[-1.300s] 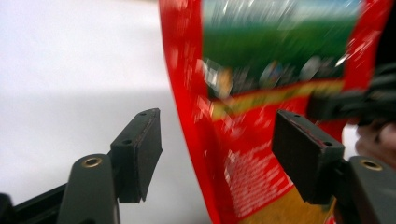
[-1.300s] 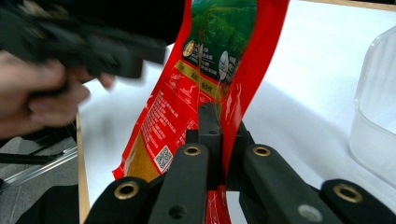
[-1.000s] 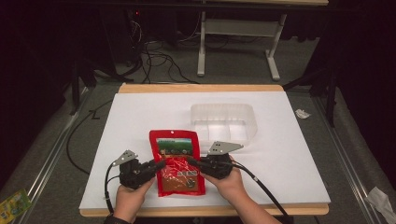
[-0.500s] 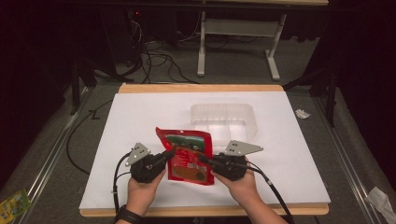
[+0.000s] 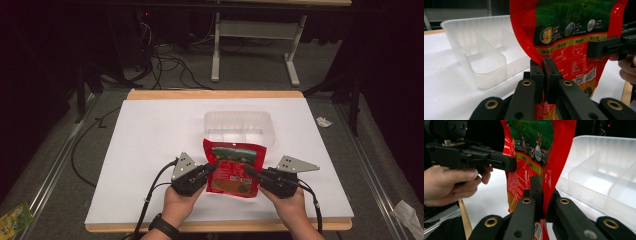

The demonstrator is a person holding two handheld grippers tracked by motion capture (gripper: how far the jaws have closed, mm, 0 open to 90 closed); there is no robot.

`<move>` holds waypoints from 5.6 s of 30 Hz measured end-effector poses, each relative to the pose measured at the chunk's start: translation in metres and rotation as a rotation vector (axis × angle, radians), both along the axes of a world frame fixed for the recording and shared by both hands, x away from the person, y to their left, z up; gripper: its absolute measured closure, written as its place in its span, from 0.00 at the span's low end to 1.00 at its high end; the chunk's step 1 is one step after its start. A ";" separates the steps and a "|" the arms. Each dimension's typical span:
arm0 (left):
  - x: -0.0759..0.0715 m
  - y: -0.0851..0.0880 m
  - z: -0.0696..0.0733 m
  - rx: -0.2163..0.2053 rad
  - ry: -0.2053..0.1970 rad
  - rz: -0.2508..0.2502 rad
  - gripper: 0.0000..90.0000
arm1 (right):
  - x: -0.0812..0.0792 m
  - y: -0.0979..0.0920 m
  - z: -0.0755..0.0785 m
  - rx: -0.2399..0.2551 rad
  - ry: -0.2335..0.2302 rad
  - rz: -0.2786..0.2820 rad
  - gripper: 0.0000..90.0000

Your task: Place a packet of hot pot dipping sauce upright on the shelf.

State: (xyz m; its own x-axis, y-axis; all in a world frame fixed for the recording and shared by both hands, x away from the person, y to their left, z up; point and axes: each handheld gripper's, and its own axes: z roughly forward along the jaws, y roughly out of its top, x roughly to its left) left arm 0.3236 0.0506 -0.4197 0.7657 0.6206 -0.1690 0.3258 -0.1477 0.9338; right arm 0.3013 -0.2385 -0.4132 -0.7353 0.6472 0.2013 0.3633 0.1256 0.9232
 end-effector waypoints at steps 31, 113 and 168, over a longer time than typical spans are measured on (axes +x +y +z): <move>-0.005 0.033 -0.012 0.048 0.028 0.040 0.54 | 0.004 0.006 -0.025 -0.057 0.120 0.124 0.96; -0.016 0.094 -0.024 0.182 -0.009 0.091 0.33 | 0.067 -0.068 0.042 0.048 -0.059 -0.440 0.96; -0.018 0.095 -0.023 0.158 -0.008 0.069 0.33 | 0.129 -0.028 0.003 -0.029 -0.044 -0.586 0.96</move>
State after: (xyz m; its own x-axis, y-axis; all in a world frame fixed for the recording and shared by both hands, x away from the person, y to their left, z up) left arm 0.3056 0.1456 -0.4423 0.7211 0.6903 -0.0595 0.3331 -0.2702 0.9033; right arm 0.4305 -0.2661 -0.4100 -0.2604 0.9530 0.1550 0.3406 -0.0596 0.9383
